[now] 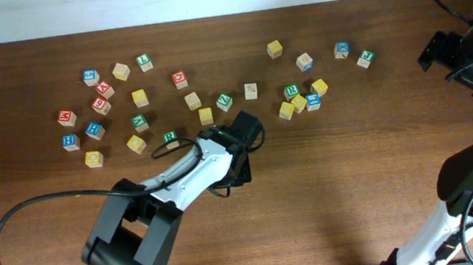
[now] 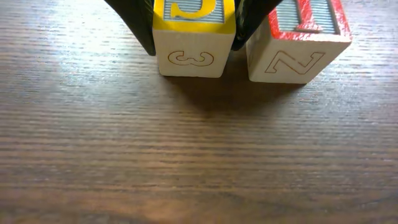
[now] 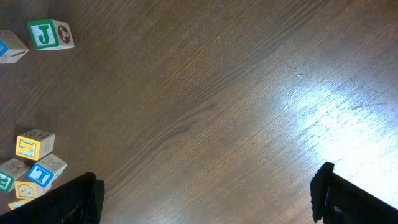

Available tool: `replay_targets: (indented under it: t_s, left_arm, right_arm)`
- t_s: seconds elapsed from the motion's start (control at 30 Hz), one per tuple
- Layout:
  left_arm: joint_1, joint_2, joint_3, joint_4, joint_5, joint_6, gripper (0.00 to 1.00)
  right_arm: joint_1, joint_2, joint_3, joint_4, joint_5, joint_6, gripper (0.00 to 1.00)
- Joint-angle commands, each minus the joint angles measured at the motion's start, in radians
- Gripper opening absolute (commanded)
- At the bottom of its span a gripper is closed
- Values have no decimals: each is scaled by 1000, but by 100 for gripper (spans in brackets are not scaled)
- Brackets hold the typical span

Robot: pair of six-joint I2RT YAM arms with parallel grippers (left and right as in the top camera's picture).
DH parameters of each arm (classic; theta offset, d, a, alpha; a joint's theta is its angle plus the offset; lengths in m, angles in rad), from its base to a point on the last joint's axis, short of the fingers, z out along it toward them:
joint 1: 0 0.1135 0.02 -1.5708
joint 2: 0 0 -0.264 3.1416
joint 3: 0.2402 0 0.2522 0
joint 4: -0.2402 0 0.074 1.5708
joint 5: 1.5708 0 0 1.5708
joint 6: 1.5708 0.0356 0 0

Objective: Spell out ICRA
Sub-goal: 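Carry the yellow C block and set it right of the I block, then withdraw the left arm to the left edge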

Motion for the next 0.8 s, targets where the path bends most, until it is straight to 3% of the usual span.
replay_targets:
  t_s: [0.0,0.1,0.23,0.4,0.63,0.77]
  left_arm:
    - [3,12,-8,30,10,2,25]
    - [3,12,-8,33,11,2,25]
    - [3,12,-4,29,11,27,34]
    - [3,11,60,-19,11,31,36]
    - [24,3,251,-144,-1,62,38]
    - [132,3,457,-295,0,115,38]
  right_arm:
    - [-1,-6,3,0,2,-7,98]
    - [-1,-6,3,0,2,-7,98]
    - [-1,-6,3,0,2,-7,98]
    - [-1,-6,3,0,2,-7,98]
    - [-1,-6,3,0,2,-7,98]
    - [-1,-6,3,0,2,-7,98]
